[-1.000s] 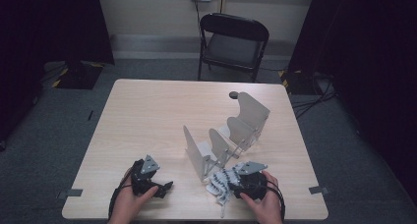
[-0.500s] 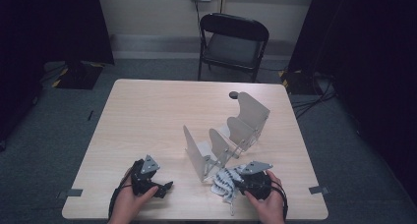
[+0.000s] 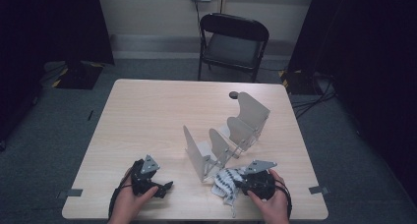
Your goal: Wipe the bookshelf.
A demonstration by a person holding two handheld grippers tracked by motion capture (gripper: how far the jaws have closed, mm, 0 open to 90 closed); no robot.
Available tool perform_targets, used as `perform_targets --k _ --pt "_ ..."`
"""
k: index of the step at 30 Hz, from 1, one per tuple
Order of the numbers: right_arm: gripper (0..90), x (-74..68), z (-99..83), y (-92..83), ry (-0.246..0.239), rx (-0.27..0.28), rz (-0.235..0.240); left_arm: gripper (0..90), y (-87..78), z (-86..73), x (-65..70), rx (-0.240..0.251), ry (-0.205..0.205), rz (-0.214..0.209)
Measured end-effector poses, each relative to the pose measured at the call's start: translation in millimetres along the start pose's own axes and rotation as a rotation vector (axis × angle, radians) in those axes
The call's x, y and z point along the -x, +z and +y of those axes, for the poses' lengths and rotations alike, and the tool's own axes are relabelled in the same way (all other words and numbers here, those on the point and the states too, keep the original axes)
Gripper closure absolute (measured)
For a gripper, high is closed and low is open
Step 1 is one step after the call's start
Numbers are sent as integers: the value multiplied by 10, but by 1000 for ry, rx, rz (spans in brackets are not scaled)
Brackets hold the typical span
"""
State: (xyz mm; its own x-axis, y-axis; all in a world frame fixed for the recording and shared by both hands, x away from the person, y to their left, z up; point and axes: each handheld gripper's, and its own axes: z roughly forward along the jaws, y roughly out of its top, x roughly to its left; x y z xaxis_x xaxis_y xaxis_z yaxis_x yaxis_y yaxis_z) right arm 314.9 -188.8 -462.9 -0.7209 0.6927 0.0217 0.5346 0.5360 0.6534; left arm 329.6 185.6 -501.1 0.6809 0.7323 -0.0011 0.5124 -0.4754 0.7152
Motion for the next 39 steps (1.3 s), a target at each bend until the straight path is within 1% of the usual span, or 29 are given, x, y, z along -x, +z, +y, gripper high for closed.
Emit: perform_targets --k 5,7,10,11,14,16,17,19,21,23,25,26,29,32,35,36,39 --pt "716 -25 85 -97 -16 15 8 15 0 0 0 0 0 0" --pt "715 -42 140 -167 -29 17 9 15 0 0 0 0 0 0" --pt "715 -53 226 -296 -33 33 14 15 0 1 0 -1 0 0" --pt "714 -51 284 -398 -36 48 11 14 1 2 -3 -1 2 -3" --pt "714 -42 458 -674 -24 121 15 11 -1 3 -7 -5 8 -1" --pt "712 -83 624 -841 -45 157 5 11 0 2 -7 -4 7 -3" --pt "712 -104 676 -875 -49 169 8 11 -3 3 -9 -8 11 -1" --pt "712 -173 794 -903 -59 197 32 11 -3 3 -11 -8 13 0" --pt "712 -246 860 -841 -69 196 44 11 1 2 -7 -2 8 -2" --pt "712 -293 857 -728 -73 180 56 11 1 2 -5 -1 6 -1" --pt "711 -323 789 -596 -73 160 63 11 -2 3 -9 -7 10 -1" --pt "711 -323 750 -545 -67 154 71 11 1 2 -4 -3 3 -2" --pt "711 -330 633 -397 -68 130 70 11 -2 3 -10 -8 11 -1" --pt "711 -335 540 -264 -60 114 83 11 0 2 -8 -4 7 -3" --pt "712 -340 437 -110 -53 76 89 10 0 3 -7 -5 7 -1" --pt "711 -339 384 -32 -54 57 87 10 0 3 -7 -5 7 -2" --pt "711 -334 309 92 -49 25 88 10 0 3 -7 -5 7 -2"
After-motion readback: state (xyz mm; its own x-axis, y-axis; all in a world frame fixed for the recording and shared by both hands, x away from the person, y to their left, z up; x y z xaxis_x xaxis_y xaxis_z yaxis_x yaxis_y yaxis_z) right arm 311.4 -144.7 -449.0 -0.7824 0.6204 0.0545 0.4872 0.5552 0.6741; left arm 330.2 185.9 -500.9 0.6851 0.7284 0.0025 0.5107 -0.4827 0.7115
